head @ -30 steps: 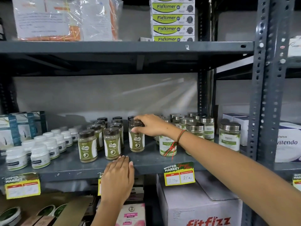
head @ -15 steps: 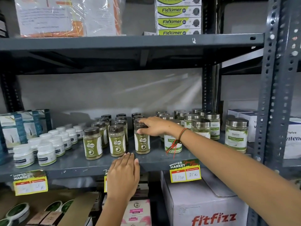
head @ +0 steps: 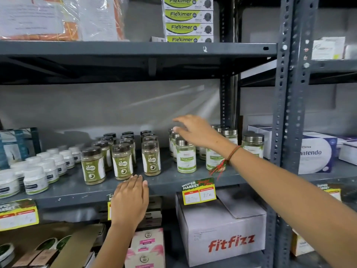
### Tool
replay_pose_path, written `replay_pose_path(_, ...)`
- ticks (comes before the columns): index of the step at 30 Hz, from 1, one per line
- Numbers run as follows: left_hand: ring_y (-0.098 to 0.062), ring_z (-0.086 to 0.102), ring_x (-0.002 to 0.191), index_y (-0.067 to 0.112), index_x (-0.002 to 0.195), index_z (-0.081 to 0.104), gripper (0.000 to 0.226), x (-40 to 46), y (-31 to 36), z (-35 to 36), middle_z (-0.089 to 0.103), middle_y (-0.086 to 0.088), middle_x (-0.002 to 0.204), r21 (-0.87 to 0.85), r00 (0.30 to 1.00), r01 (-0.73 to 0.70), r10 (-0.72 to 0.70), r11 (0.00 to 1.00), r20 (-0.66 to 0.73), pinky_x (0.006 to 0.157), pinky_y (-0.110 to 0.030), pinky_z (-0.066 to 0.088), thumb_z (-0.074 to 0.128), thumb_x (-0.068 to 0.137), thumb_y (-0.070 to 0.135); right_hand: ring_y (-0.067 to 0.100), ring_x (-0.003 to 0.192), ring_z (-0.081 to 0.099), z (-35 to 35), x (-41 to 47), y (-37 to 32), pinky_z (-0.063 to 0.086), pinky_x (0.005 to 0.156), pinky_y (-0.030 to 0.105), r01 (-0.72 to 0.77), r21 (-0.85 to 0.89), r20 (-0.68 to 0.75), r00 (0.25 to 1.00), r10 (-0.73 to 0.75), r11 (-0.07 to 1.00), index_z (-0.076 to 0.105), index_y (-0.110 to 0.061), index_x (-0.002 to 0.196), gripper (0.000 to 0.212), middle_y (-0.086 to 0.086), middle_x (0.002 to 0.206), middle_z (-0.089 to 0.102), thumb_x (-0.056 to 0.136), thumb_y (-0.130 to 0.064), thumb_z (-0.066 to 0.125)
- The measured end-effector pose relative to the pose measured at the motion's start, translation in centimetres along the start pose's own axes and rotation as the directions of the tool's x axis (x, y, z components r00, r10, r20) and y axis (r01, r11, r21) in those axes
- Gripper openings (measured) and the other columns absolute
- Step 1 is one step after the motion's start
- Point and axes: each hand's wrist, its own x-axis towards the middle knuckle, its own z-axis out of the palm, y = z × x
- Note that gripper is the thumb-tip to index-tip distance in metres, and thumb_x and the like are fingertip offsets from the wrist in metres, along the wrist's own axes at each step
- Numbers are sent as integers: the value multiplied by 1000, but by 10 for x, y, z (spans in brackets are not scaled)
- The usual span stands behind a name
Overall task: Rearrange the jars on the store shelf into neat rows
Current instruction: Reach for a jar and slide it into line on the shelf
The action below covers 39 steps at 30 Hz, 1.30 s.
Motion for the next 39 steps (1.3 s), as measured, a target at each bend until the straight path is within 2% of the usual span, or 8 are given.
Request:
replay_pose_path(4,-29,67,102,2,106,71,52,1,-2,3,72,-15,106,-24,1000,8,-8,1000,4,92,-44,49,33,95,35,27,121,60,-33,-30,47,48,100,48,-121,-136,-75,991,112,983,57,-24,135,46,5,136,61,94,-45,52)
replay_pose_path(8,-31,67,100,1,106,71,52,1,0,2,72,-16,105,-33,1000,22,-22,999,5,91,-45,49,33,95,35,32,109,63,-55,-56,92,55,86,45,-257,-332,-100,966,237,908,64,-18,124,41,9,120,67,92,-43,55)
replay_pose_path(12,-32,68,97,0,103,72,51,0,2,0,73,-17,102,-35,999,32,-33,999,-7,89,-45,50,35,93,34,38,106,61,-65,-72,117,49,74,43,-338,-502,-6,922,388,796,62,-12,119,45,14,113,63,95,-49,50)
replay_pose_path(17,-31,67,99,0,104,71,52,0,1,2,72,-16,104,-34,999,33,-33,999,-3,90,-46,50,35,93,35,37,110,59,-62,-75,128,50,82,44,-358,-592,113,850,514,722,65,-12,113,58,13,116,63,93,-61,43)
replay_pose_path(24,-29,68,99,1,104,72,53,-1,0,3,73,-15,103,-16,999,48,-48,999,0,91,-45,50,34,93,36,35,106,62,-51,-78,142,51,82,42,-408,-511,71,857,510,757,66,-13,110,50,12,112,66,90,-57,52)
replay_pose_path(29,-29,68,98,1,103,72,53,-1,3,0,73,-14,102,-15,999,47,-47,999,5,89,-46,51,33,93,35,36,104,63,-47,-75,148,53,83,41,-456,-397,73,850,523,797,65,-19,119,55,11,112,67,84,-60,57)
replay_pose_path(34,-30,68,96,0,101,72,53,-2,3,-2,73,-15,101,-12,999,44,-44,999,5,88,-46,51,33,93,35,31,111,64,-42,-72,157,54,93,44,-476,-233,95,857,507,848,60,-26,132,64,7,125,68,79,-62,63)
replay_pose_path(39,-30,68,97,0,102,72,53,-1,3,-1,73,-15,102,-7,999,48,-48,999,9,88,-46,51,33,94,35,26,120,60,-44,-71,161,48,101,40,-463,-134,144,866,479,876,60,-25,133,58,4,133,64,82,-52,68)
